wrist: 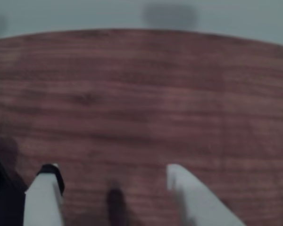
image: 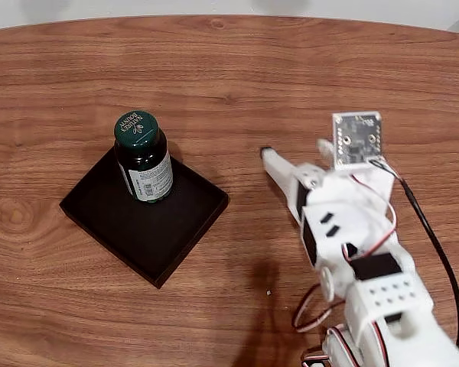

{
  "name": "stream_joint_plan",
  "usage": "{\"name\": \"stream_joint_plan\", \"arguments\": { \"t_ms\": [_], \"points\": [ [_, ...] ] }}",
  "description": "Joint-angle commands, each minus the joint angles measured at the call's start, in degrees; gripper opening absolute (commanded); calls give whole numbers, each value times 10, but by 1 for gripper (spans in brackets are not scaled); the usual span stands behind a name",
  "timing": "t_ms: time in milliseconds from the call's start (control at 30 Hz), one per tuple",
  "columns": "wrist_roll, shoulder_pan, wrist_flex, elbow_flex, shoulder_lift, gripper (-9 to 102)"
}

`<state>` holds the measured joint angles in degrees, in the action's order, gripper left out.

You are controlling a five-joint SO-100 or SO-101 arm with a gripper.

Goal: Pick up the pill bottle and place it in the black box.

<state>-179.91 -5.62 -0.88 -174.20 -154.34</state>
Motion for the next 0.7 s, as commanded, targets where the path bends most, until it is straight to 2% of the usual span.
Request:
{"name": "stream_joint_plan", "arguments": {
  "t_ms": [0,300,533,667],
  "points": [
    [4,22,141,7,-111,22],
    [-6,68,434,6,-221,15],
    [-60,86,691,6,-329,2],
    [-83,100,803,6,-369,0]
  ]
}}
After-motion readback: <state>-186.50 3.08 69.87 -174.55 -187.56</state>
